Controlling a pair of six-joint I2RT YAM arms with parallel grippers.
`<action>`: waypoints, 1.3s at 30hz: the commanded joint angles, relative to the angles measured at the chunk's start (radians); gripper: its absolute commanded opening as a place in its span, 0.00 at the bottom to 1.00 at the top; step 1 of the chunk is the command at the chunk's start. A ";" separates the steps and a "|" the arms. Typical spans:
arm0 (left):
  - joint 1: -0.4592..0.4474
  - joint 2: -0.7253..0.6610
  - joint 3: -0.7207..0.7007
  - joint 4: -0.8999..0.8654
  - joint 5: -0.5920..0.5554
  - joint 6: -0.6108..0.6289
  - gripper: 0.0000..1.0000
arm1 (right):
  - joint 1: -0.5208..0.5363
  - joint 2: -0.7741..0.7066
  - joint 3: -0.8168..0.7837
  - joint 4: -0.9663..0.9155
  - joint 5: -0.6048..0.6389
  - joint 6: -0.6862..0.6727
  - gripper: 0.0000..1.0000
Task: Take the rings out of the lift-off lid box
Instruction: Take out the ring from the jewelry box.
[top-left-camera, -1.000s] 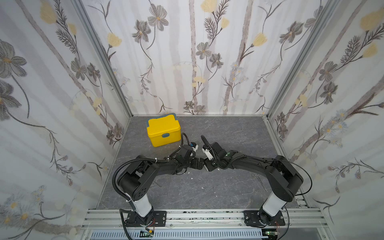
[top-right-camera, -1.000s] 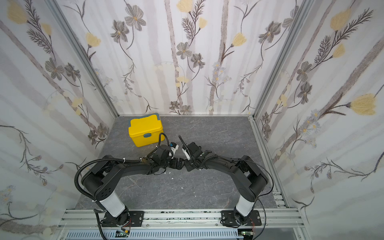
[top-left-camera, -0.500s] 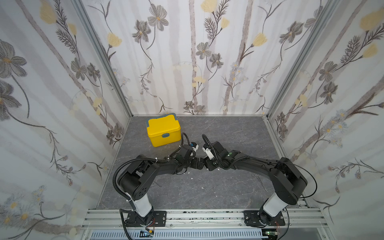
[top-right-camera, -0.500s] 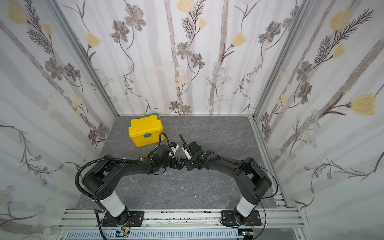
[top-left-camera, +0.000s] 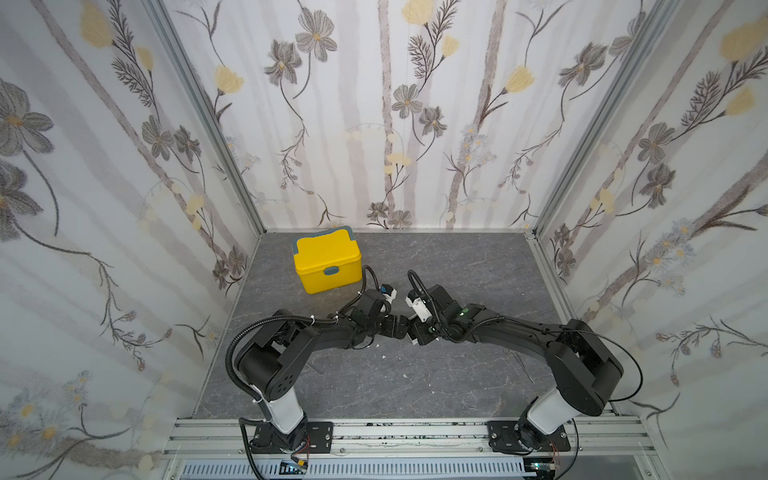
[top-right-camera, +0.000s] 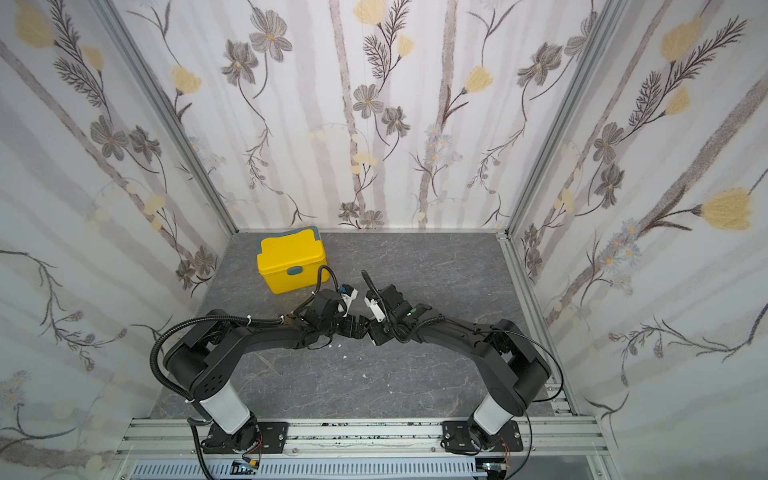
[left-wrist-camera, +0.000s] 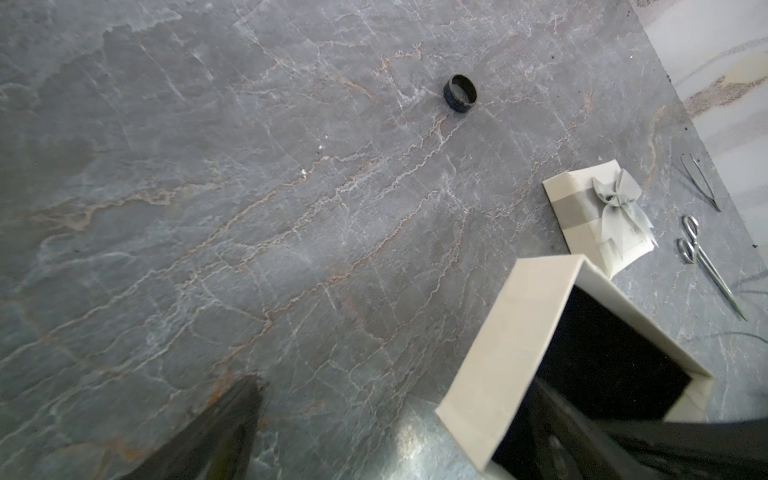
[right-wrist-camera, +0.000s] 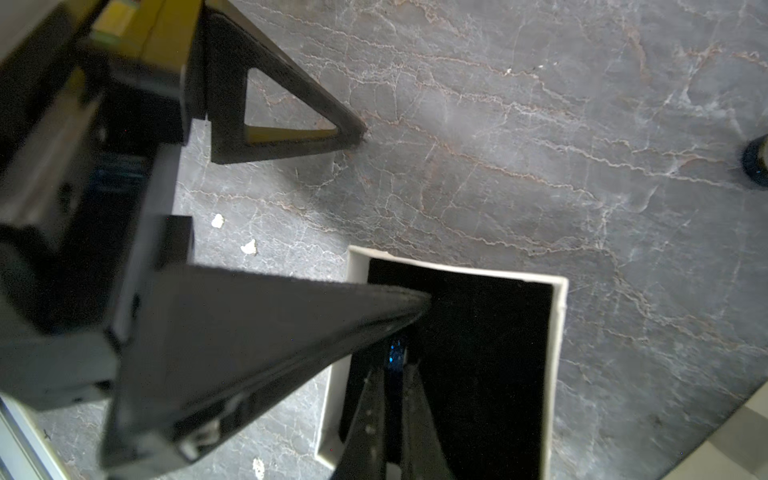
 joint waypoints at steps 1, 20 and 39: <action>0.001 0.002 -0.007 -0.006 0.014 -0.006 1.00 | -0.002 -0.010 -0.009 0.066 -0.033 0.010 0.00; 0.001 0.004 -0.007 -0.010 0.019 -0.006 1.00 | -0.006 -0.081 -0.063 0.128 0.015 0.038 0.00; 0.001 0.006 -0.004 -0.012 0.022 -0.004 1.00 | -0.007 -0.135 -0.124 0.208 0.059 0.072 0.00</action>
